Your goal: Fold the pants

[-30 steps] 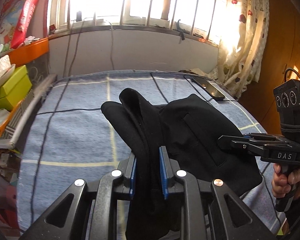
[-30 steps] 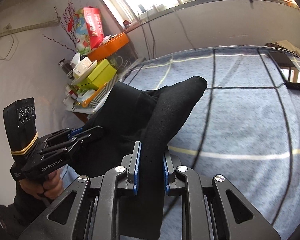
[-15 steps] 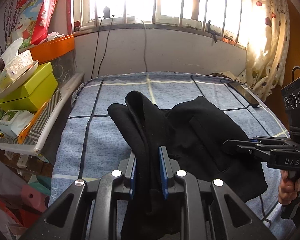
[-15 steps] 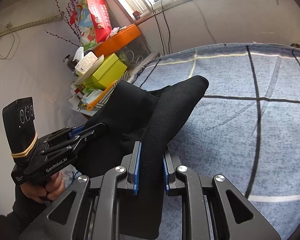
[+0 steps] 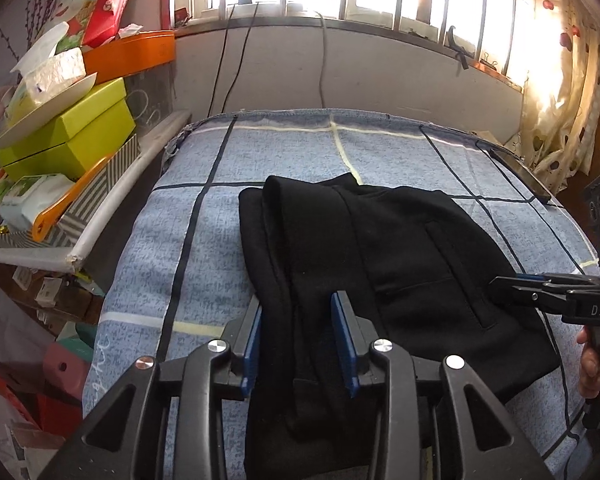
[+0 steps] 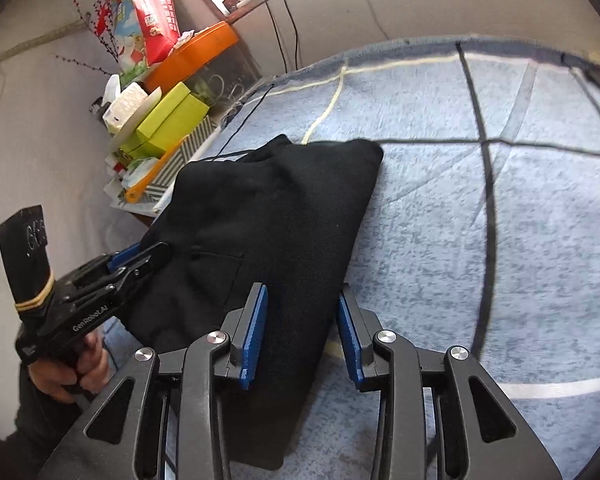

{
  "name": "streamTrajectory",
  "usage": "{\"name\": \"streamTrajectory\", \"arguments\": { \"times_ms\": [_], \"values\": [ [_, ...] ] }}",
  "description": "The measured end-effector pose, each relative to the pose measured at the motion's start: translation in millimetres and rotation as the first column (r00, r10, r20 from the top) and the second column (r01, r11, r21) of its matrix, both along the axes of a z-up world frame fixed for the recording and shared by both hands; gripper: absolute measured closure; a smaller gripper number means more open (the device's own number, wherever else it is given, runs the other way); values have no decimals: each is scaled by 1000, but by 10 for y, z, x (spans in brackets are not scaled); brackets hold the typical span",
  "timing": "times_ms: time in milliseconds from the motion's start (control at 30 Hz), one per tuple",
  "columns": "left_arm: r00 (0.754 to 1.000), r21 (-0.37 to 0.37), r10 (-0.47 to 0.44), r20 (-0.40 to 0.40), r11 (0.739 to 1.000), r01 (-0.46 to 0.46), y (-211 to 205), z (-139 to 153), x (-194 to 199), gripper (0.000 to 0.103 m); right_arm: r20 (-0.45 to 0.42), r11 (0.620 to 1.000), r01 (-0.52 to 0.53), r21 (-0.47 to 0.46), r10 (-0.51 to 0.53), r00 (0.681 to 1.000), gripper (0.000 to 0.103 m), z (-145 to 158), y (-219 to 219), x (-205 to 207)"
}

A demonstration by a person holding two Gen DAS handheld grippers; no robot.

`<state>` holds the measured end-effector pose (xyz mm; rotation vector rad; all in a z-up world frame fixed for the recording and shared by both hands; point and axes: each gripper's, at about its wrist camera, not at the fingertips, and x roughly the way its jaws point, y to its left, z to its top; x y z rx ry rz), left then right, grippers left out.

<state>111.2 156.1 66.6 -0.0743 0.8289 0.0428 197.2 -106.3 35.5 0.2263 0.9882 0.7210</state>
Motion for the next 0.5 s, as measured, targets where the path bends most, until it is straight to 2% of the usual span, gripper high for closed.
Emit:
{"name": "streamTrajectory", "arguments": {
  "times_ms": [67, 167, 333, 400, 500],
  "values": [
    [1000, 20, 16, 1, 1000, -16, 5, 27, -34, 66, 71, 998, 11, -59, -7, 997, 67, 120, -10, -95],
    [999, 51, 47, 15, 998, -48, 25, 97, -128, 67, 139, 995, 25, -100, -11, 990, 67, 234, -46, -217],
    [995, -4, 46, 85, 999, -46, -22, 301, -376, 67, 249, 986, -14, -166, 56, 967, 68, 328, 29, -532],
    [995, -18, 6, 101, 1000, -4, -128, 325, -450, 67, 261, 977, -63, -201, 116, 958, 89, 270, 137, -642],
    [996, -32, -57, 72, 998, 59, -288, 213, -455, 67, 252, 963, -96, -253, 161, 954, 91, 106, 281, -706]
  ]
}}
